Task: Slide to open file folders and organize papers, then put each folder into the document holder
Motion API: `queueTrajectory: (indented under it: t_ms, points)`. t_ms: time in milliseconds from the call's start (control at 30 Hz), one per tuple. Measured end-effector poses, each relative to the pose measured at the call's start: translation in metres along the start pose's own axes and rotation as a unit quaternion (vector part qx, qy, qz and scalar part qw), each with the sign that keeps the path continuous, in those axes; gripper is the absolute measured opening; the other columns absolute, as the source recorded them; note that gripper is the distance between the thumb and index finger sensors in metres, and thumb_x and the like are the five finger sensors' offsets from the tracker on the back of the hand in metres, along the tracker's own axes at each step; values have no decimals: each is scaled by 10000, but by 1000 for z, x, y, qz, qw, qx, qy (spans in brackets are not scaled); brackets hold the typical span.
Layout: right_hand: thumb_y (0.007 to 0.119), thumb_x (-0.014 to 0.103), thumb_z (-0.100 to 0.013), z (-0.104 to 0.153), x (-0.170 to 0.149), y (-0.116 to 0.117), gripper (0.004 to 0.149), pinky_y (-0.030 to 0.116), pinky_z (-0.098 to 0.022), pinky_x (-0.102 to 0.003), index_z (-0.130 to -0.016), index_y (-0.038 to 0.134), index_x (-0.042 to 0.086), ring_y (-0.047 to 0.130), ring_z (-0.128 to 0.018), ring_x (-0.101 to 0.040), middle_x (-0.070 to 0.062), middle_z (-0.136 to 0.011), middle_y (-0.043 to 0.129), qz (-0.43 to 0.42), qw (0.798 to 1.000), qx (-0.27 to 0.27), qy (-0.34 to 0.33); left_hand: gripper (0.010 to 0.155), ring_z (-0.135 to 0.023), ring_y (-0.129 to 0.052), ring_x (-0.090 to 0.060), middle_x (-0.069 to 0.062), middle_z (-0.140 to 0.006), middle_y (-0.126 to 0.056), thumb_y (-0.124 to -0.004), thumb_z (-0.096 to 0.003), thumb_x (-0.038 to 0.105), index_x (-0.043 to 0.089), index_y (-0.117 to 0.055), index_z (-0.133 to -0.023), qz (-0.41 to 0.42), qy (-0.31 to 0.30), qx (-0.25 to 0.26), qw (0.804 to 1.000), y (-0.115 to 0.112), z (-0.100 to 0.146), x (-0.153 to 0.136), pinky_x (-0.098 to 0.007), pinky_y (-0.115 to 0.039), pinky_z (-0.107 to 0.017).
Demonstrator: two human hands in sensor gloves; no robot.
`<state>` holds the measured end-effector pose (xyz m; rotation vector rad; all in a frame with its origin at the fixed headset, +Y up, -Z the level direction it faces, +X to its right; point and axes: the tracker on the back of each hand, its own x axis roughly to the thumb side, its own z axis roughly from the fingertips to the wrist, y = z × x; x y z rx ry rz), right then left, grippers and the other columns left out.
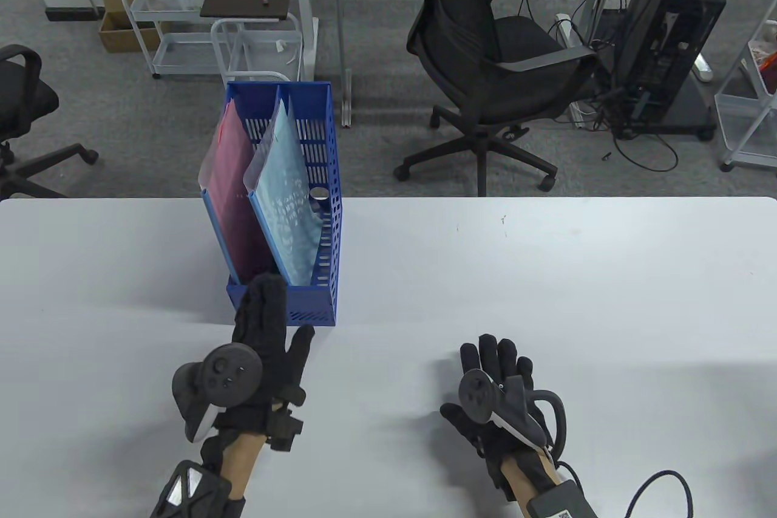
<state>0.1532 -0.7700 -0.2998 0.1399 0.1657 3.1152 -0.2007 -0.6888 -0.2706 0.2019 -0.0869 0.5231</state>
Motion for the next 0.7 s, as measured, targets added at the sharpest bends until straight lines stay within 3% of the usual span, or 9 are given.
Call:
queueTrajectory:
  t_ms: [133,233,400,700]
  points:
    - [726,688,-320,0,-1,-1,967,304,-752,-614,-1038,231,268,263,-1068,-439,-95,-1158,188,4,1000,-4,1,790,-1166,-498,-272,24,-1236,-438,-746,-475,555,334,-406,-1152,-25,3,-51,998,-38,18,-7,-461,-470,-840]
    - [726,688,-319,1,-2,-1,969,302,-752,-613,-1038,230,268,263,-1069,-437,-94,-1158,188,7,1000,-6,3,805,-1165,-458,-275,24,-1234,-401,-738,-473,565,329,-371,-1149,-67,2,-98,993,-55,19,-11,-468,-448,-838]
    - [726,689,-318,1,-2,0,967,302,-751,-613,-1036,232,270,263,-1069,-435,-95,-1157,188,13,1000,-4,1,816,-1164,-433,-278,23,-1233,-382,-739,-465,574,329,-361,-1146,-112,13,-104,988,-61,20,-18,-474,-436,-836]
    - [725,689,-318,1,-2,0,968,300,-751,-612,-1036,232,267,259,-1067,-436,-95,-1156,183,19,1000,-2,2,816,-1165,-402,-275,25,-1233,-362,-737,-463,575,330,-362,-1145,-117,28,-99,988,-59,21,-25,-479,-420,-836]
